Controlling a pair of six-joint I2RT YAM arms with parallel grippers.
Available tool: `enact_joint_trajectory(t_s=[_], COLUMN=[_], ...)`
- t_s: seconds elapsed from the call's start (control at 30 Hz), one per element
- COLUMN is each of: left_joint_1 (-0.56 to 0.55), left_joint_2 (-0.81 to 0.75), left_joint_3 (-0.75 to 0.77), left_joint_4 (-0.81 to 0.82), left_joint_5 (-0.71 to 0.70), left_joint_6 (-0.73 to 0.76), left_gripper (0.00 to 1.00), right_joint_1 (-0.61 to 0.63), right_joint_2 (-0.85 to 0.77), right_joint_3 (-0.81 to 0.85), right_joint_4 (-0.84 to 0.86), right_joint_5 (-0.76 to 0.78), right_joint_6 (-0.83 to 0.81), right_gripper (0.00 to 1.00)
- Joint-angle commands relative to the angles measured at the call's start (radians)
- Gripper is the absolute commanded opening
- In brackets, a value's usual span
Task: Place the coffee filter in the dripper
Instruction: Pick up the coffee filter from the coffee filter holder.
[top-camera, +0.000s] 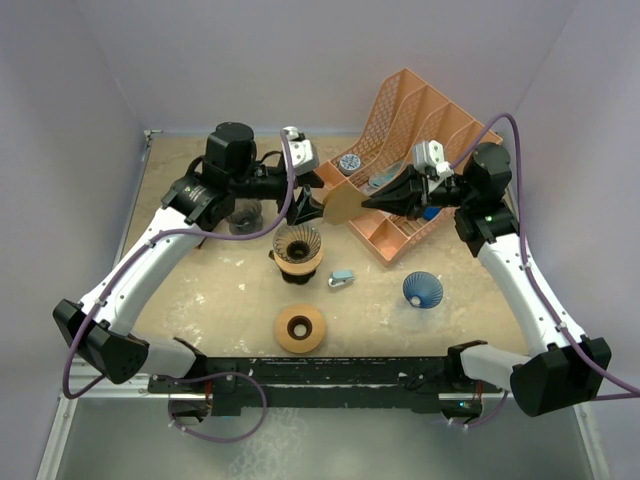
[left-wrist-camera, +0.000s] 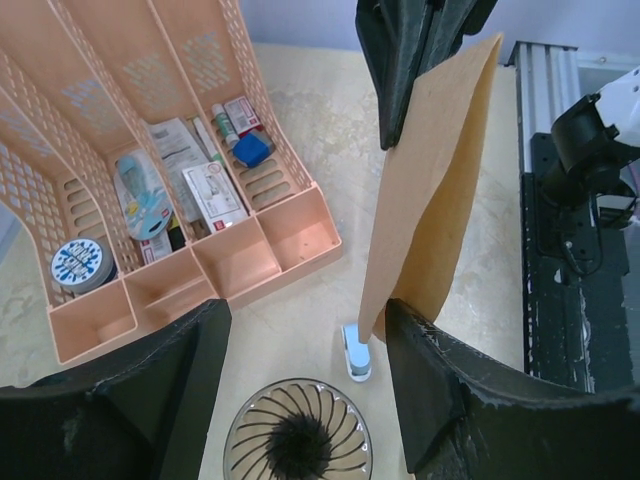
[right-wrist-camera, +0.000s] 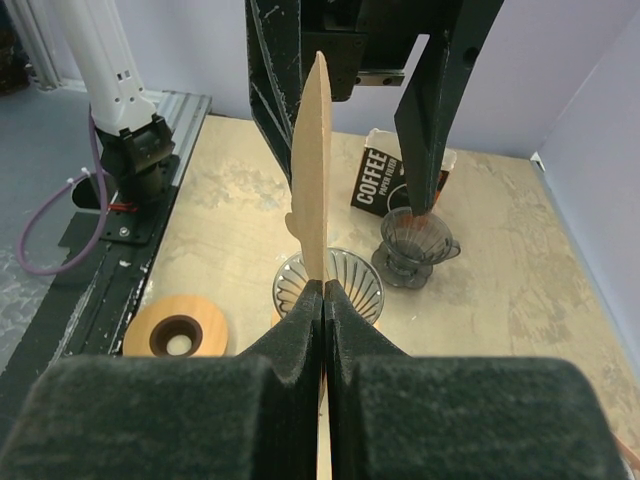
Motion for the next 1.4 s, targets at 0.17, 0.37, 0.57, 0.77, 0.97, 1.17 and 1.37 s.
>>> enact_joint_trajectory(t_s=[0.17,0.37,0.57,0.77,0.97,1.17,1.37], left_joint_1=[-0.001,-0.002,-0.009,-0.013,-0.010,0.011,0.011], left_joint_2=[0.003,0.011,0.019,0.021,-0.009,-0.054,-0.040], left_joint_3=[0.005,-0.032,-0.052,-0.066,-0.080,-0.053,-0.009], left_joint_4=[0.159,0.259,0.320,0.344,0.292,0.179,0.172], left_joint_5=[0.126,0.161,0.188,0.210,0.147,-0.095,-0.490], left_joint_6=[-0.143,-0.232,-0.289,-0.309,-0.286,-0.272,-0.413], left_gripper=[0.61,0.39,0.25,0.06,0.00,0.00,0.00], right_joint_1=[0.006,0.010,0.013,0.015,0.015,0.013,0.033], right_joint_2=[-0.011,-0.012,-0.009,-0.005,-0.006,0.006,0.053], right_joint_3=[0.000,-0.003,-0.007,-0.011,0.000,0.071,0.163], right_joint_4=[0.059,0.082,0.092,0.097,0.080,-0.005,0.004], right_joint_5=[-0.011,-0.015,-0.015,-0.006,0.095,0.298,0.507], right_joint_6=[0.030,0.043,0.049,0.050,0.049,-0.030,-0.047], right_gripper=[0.00,0.00,0.00,0.00,0.07,0.50,0.76])
